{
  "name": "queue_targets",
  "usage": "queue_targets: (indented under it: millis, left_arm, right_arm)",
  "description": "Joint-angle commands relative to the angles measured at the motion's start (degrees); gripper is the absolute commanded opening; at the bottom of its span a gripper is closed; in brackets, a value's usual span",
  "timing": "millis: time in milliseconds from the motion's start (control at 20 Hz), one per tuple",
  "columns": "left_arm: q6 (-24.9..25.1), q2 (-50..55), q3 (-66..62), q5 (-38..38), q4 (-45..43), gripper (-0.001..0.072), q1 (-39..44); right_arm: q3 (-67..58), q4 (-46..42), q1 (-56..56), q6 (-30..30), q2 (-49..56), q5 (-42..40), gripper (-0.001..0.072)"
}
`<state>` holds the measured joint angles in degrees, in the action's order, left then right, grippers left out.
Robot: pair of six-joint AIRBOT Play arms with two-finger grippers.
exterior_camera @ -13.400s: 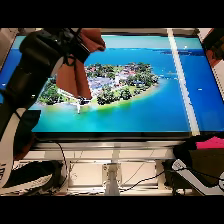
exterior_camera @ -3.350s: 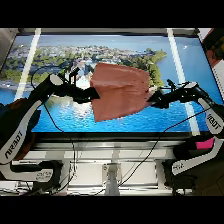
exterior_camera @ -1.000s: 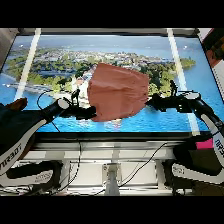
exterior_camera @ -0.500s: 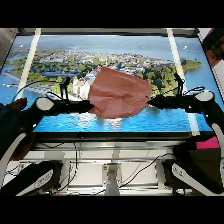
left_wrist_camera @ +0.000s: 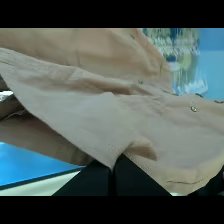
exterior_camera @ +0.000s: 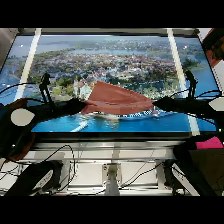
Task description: Fold the clothes and pants, and hang the long-sleeved shirts on hangers.
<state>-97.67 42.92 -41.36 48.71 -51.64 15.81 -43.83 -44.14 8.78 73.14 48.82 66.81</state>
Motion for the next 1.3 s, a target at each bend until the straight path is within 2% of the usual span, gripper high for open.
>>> queue_targets:
  millis: [0, 200, 300, 450, 650, 800, 950, 1250]
  left_arm:
    - [-2.01, 3.28, -0.04, -5.88, -2.03, 0.0023, 2.62]
    - [-2.03, 12.83, -0.07, -20.52, -2.34, 0.0023, 8.17]
    - [-2.08, 17.03, -0.07, -26.71, -1.84, 0.0023, 9.99]
    - [-2.27, 20.13, -0.07, -31.82, -1.62, 0.0023, 10.67]
    - [-2.21, 20.37, -0.09, -38.27, -1.95, 0.0023, 10.64]
    - [0.00, 21.62, -0.09, -43.74, -1.95, 0.0023, 10.64]
    - [0.42, 24.59, -0.09, -47.50, -1.95, 0.0024, 10.64]
    - [0.35, 29.49, -0.09, -54.49, -1.92, 0.0025, 10.64]
  right_arm:
    - [3.13, -1.60, -0.02, 4.44, -0.79, -5.20, 0.0018]
    - [9.55, 0.28, -0.02, 9.40, -0.76, -18.29, 0.0018]
    - [10.01, 3.08, -0.11, 9.90, -0.79, -22.84, 0.0018]
    - [10.01, 3.45, -3.13, 9.92, -0.02, -32.24, 0.0018]
    - [9.94, 3.48, -9.16, 9.92, 6.01, -40.76, 0.0018]
    - [9.64, 5.68, -12.74, 9.94, 11.93, -48.35, 0.0018]
    - [8.15, 8.31, -14.82, 9.94, 16.37, -50.99, 0.0018]
    - [4.85, 8.28, -15.50, 9.88, 19.69, -54.84, 0.0019]
